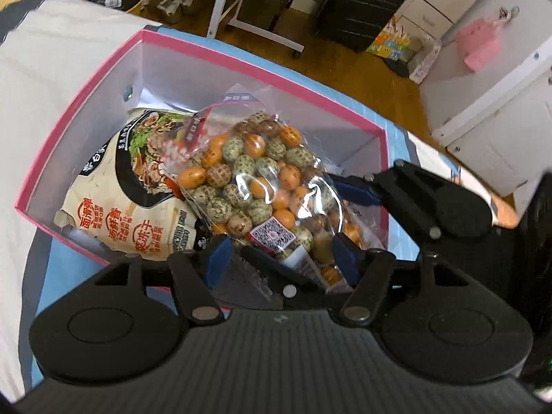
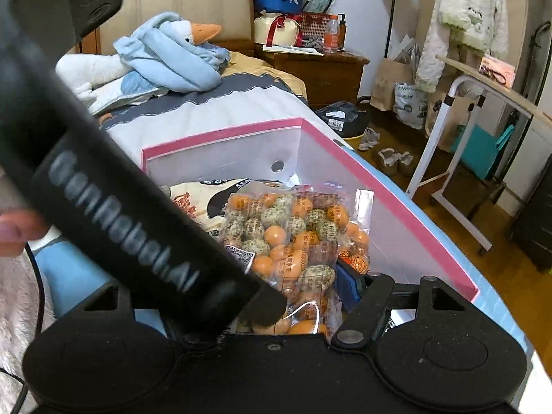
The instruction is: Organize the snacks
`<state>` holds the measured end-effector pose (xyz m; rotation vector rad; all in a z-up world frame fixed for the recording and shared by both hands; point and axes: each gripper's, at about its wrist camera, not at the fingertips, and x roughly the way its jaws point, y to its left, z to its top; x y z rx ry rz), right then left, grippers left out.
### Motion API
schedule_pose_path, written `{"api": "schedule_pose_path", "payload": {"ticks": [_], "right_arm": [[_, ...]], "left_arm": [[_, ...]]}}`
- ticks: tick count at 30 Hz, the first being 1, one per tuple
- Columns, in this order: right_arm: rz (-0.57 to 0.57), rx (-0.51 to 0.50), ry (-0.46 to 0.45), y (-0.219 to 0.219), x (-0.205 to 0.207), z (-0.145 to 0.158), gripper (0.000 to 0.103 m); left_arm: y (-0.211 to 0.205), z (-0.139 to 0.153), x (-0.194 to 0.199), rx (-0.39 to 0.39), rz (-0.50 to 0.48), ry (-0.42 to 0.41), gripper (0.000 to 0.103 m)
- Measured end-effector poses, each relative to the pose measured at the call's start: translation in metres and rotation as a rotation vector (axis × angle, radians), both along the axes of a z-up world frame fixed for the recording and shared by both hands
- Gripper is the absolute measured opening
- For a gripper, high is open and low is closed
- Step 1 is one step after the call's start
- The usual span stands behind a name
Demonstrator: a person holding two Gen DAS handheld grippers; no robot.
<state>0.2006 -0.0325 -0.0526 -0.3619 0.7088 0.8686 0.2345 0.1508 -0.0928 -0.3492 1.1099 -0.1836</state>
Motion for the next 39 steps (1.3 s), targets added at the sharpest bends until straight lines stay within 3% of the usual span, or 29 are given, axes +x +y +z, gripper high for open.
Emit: {"api": "schedule_pose_path", "payload": {"ticks": [4, 5, 7, 9, 13, 21, 29, 35, 39], "right_arm": [[0.048, -0.125, -0.058, 0.007, -0.004, -0.01, 0.079], [0.049, -0.166, -0.071, 0.009, -0.007, -0.014, 0.082], [0.008, -0.144, -0.022, 0.005, -0.003, -0.011, 0.082], [-0.028, -0.131, -0.032, -0.004, -0.007, -0.01, 0.082], [-0.102, -0.077, -0.049, -0.023, -0.024, -0.002, 0.083], [-0.249, 0.051, -0.158, -0.066, -0.084, 0.036, 0.083], [-0.452, 0.152, -0.142, -0.109, -0.12, 0.071, 0.083], [-0.592, 0.139, -0.162, -0.13, -0.148, 0.088, 0.086], [-0.628, 0.129, -0.173, -0.139, -0.166, 0.105, 0.086]], "left_arm": [[-0.004, -0.011, 0.004, 0.006, 0.005, 0.041, 0.064], [-0.006, -0.014, 0.004, 0.019, 0.009, 0.051, 0.06], [-0.008, -0.022, 0.004, 0.042, 0.033, 0.064, 0.057], [-0.01, -0.023, 0.0, 0.082, 0.038, 0.034, 0.057], [-0.01, -0.016, -0.01, 0.052, 0.031, -0.01, 0.057], [-0.017, 0.027, -0.048, 0.065, 0.0, -0.176, 0.06], [-0.036, 0.074, -0.098, 0.098, -0.076, -0.281, 0.061], [-0.05, 0.106, -0.132, 0.123, -0.127, -0.35, 0.065], [-0.061, 0.118, -0.154, 0.138, -0.156, -0.37, 0.068]]}}
